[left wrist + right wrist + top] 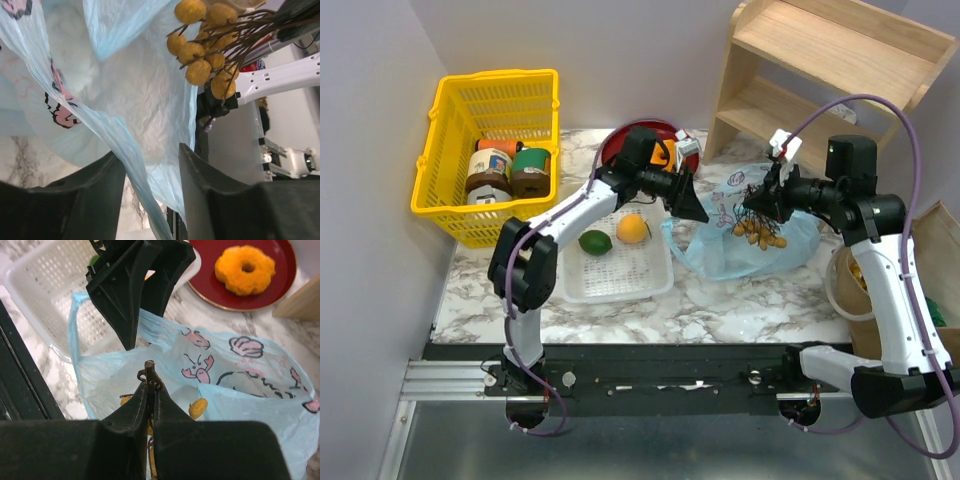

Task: Untie the knot of the grocery bags and take out the mixed food

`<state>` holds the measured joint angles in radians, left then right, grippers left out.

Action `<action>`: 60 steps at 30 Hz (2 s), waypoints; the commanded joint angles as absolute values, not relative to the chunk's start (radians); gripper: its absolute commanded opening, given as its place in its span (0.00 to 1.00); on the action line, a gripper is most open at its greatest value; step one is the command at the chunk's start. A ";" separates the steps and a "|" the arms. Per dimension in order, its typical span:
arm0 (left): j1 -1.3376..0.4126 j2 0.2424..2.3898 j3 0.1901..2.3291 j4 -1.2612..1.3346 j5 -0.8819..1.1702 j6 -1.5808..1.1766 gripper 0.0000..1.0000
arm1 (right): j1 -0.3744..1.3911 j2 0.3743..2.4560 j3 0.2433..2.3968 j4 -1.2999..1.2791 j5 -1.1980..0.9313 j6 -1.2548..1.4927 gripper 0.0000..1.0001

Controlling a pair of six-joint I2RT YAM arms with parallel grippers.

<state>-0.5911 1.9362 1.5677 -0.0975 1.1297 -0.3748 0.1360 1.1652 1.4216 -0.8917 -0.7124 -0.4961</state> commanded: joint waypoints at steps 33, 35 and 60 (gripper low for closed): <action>-0.488 1.127 1.526 -0.480 -0.155 0.341 0.82 | 0.673 2.155 2.367 -0.586 -0.812 0.083 0.00; -0.482 1.134 1.532 -0.492 -0.135 0.330 0.82 | 0.676 2.216 2.372 -0.584 -0.798 0.081 0.01; -0.453 1.239 1.647 -0.471 0.042 0.271 0.84 | 0.641 2.280 2.478 -0.719 -0.386 -0.095 1.00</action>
